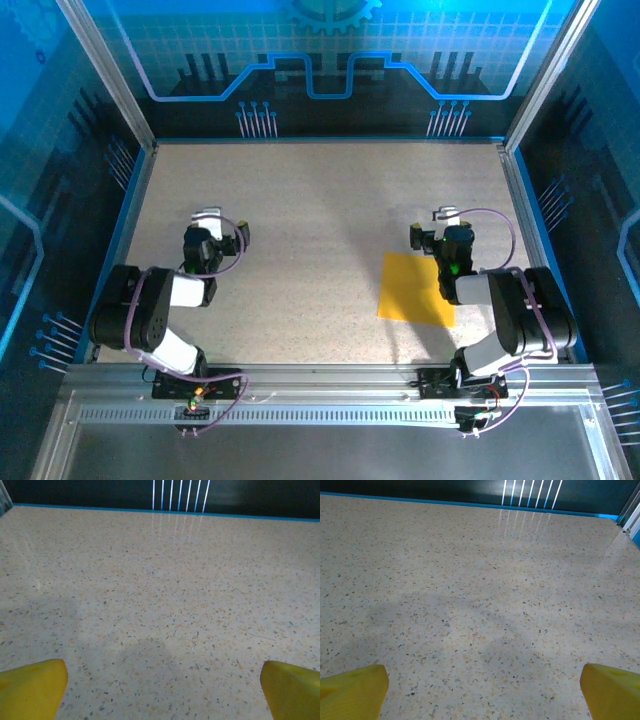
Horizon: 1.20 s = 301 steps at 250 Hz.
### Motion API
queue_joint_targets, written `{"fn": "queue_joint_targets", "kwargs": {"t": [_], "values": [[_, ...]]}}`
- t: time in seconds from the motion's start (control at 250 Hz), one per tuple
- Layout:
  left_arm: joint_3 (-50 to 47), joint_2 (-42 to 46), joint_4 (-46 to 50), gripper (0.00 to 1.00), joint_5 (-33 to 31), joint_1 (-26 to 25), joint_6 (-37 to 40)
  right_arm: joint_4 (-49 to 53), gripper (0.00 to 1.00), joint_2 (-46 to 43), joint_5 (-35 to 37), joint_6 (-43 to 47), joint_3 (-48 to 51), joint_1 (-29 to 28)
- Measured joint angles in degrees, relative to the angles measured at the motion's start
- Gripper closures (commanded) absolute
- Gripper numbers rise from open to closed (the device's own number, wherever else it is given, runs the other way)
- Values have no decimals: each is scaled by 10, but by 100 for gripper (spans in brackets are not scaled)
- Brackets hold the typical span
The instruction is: Fold a paper plane with a square sheet of paper (fold left side to right side)
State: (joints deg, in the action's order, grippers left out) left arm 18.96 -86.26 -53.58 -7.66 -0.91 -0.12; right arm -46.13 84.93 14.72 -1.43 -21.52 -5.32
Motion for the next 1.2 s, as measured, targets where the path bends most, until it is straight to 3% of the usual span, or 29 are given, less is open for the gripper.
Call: {"fn": "queue_joint_targets", "kwargs": {"t": [0.108,0.28,0.515,0.679,0.791,0.959,1.203], "values": [[-1,105,80,0,-5,0,-15,82,1,-96,7,2,-15,-12],[90,257,291,0,-8,1,-126,294,1,-233,-10,-49,-132,-28],[136,354,480,0,114,4,-271,541,1,-297,-116,-151,-203,-56],[110,392,546,0,207,-5,-342,666,1,-278,-204,-210,-186,-71],[50,414,549,0,238,-58,-389,708,1,-234,-242,-229,-163,-90],[18,408,568,0,245,-128,-421,726,1,-143,-272,-239,-159,-108],[18,398,568,0,229,-139,-427,703,1,-44,-286,-256,-168,-149]]}}
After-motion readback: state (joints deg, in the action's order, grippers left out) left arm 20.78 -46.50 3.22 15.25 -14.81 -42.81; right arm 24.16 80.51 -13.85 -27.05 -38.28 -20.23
